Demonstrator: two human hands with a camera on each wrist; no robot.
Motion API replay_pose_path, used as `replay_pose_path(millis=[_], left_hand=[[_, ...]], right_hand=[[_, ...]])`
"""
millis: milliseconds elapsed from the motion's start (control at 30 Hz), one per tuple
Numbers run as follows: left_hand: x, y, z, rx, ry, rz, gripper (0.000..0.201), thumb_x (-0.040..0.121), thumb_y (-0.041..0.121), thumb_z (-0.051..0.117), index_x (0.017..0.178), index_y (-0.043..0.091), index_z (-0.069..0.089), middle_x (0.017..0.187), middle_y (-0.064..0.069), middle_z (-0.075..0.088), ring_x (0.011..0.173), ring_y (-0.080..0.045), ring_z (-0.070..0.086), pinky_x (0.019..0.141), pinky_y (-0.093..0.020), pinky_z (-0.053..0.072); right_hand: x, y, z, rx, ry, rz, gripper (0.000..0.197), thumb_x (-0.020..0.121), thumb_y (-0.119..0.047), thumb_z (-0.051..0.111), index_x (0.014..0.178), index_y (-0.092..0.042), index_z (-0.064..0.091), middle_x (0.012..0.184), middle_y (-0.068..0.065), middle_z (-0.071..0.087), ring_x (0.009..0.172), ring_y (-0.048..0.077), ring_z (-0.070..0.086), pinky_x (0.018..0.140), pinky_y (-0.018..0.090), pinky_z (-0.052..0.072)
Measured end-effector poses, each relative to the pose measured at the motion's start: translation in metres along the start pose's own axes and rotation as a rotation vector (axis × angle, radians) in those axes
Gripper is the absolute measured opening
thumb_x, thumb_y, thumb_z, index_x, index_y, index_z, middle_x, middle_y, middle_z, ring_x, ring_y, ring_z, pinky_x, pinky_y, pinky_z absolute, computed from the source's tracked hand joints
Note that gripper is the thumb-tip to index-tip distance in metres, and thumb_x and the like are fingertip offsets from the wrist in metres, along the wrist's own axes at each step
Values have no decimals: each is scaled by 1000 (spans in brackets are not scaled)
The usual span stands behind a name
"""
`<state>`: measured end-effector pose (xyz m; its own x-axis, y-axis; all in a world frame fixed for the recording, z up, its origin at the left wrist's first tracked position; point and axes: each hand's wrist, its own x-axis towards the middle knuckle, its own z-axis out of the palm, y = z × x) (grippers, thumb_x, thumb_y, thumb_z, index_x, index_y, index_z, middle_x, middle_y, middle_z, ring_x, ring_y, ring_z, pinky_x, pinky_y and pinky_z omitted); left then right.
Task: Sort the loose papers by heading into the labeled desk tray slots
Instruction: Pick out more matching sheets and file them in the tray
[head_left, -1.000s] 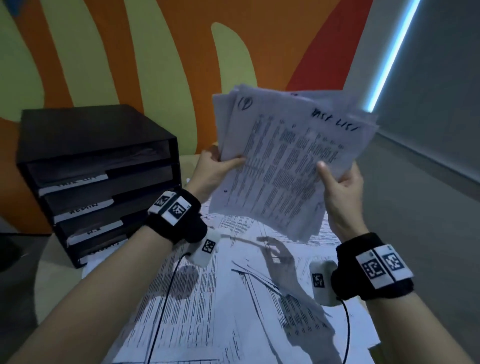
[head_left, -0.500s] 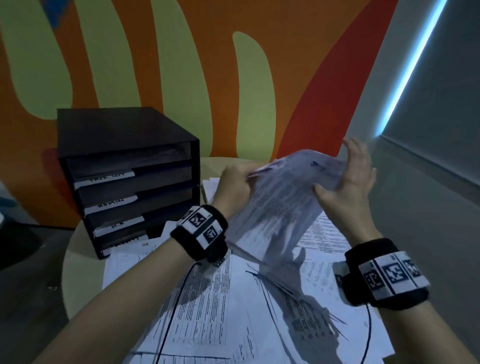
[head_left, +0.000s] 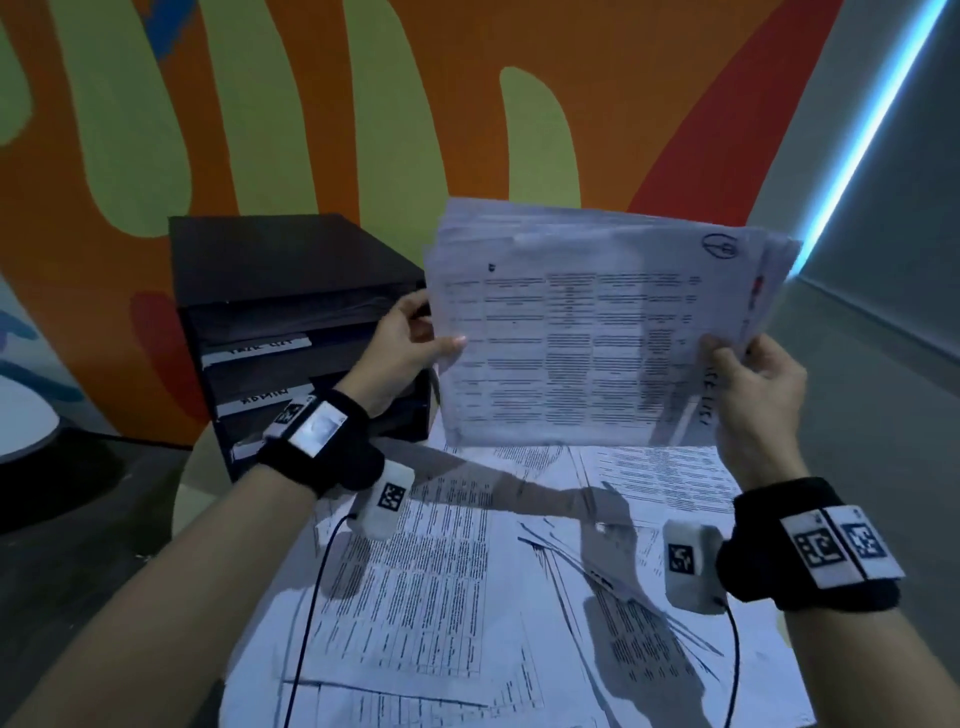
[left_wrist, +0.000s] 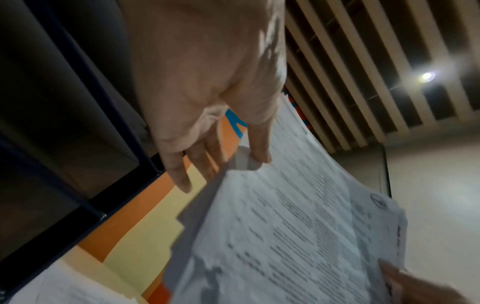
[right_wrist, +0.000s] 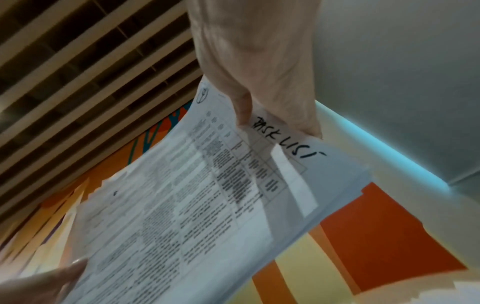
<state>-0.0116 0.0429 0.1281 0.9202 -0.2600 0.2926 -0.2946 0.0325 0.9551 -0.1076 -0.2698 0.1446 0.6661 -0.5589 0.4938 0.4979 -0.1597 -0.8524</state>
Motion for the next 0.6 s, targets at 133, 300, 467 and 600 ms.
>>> replay_pose_path(millis=[133,300,467,600], left_hand=[[-3,-3,-4,-60,-16,92,33,93,-1,58,125,-5,58,124,-17,64,113,-31,64,99,-45,51],[-9,-17,-12,-87,82,80,20,87,-4,63,101,8,69,99,2,75,95,-18,71,88,-36,57],[-26,-51,-13,-48,73,-42,24,83,0,69,105,11,67,101,-1,74,93,-18,71,83,-33,58],[-30,-67,-12,3,87,-149,20,87,8,68,107,4,68,108,-13,72,100,-27,70,95,-49,52]], right_hand=[[-13,15,15,54,-118,68,16,96,-4,54,108,-7,64,97,-6,74,90,12,67,83,28,54],[-30,34,20,93,-195,172,26,94,-9,58,119,-3,59,118,7,68,107,21,66,90,34,54],[-59,65,21,-40,-287,316,40,85,-7,71,122,-5,56,109,6,70,97,20,70,83,40,55],[-70,74,27,-95,-358,365,28,87,-9,69,114,-10,64,103,-1,74,100,18,69,84,33,55]])
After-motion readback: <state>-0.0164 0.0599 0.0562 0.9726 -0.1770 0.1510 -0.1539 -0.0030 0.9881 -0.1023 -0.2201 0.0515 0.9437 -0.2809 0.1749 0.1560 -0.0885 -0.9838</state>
